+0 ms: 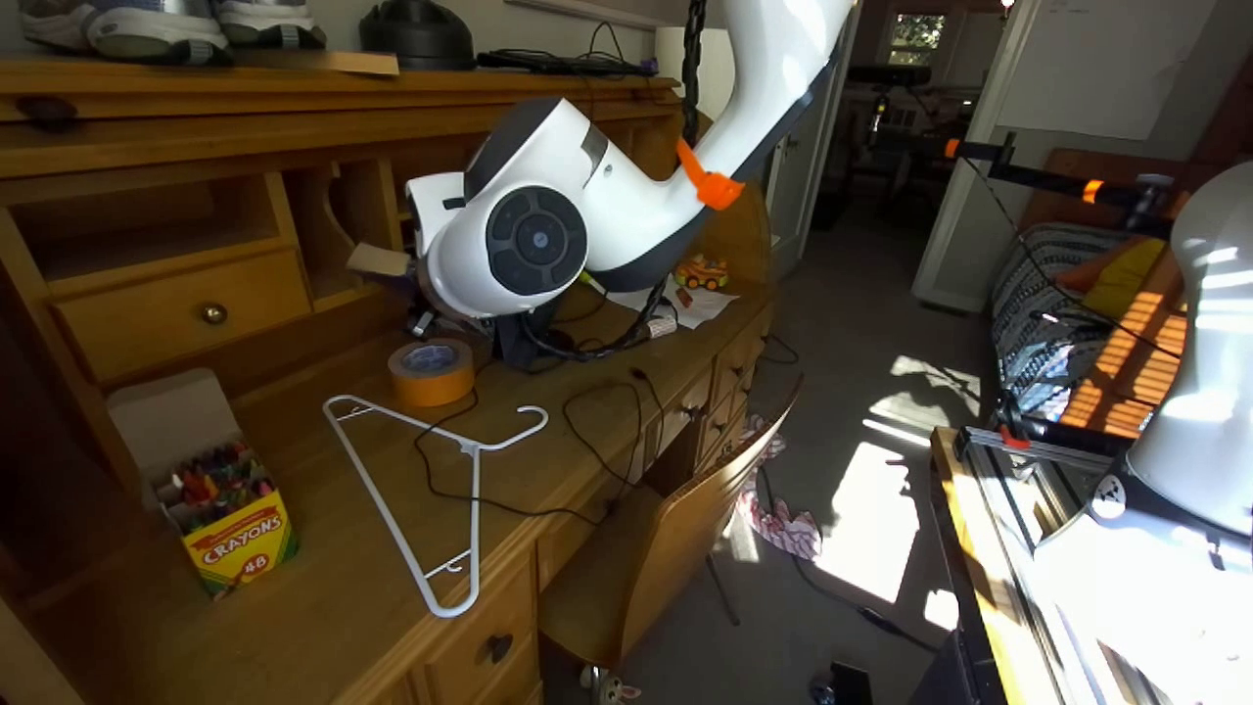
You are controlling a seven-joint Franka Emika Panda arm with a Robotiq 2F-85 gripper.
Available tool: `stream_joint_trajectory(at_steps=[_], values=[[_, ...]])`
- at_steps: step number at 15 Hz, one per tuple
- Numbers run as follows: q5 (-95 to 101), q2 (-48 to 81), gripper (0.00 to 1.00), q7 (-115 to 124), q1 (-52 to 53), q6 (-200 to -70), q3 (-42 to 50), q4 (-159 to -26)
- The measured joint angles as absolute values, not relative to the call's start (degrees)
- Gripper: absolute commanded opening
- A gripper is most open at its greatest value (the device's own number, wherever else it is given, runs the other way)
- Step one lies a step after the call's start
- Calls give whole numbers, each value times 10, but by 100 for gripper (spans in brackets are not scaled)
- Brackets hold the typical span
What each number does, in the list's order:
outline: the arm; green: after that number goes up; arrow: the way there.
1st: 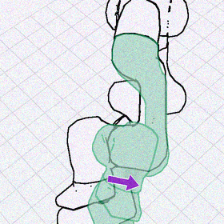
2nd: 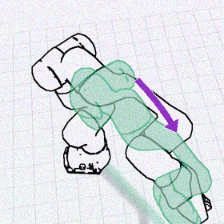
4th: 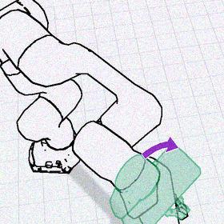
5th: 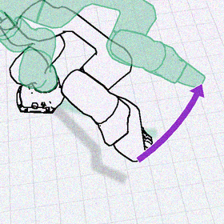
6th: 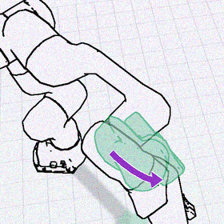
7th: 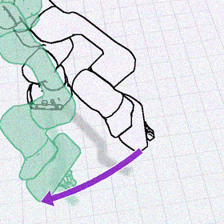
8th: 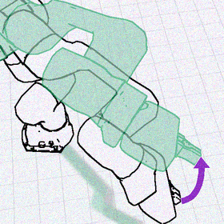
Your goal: Pick up the purple book and put it back on the yellow masking tape
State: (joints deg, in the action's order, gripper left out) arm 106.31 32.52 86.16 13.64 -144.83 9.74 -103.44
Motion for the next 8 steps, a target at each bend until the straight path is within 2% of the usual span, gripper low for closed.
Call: stream_joint_trajectory(at_steps=[4, 8], values=[[1088, 366, 7, 810, 99, -1373, 35, -1002], [1107, 419, 7, 754, 75, -1353, 9, -953]])
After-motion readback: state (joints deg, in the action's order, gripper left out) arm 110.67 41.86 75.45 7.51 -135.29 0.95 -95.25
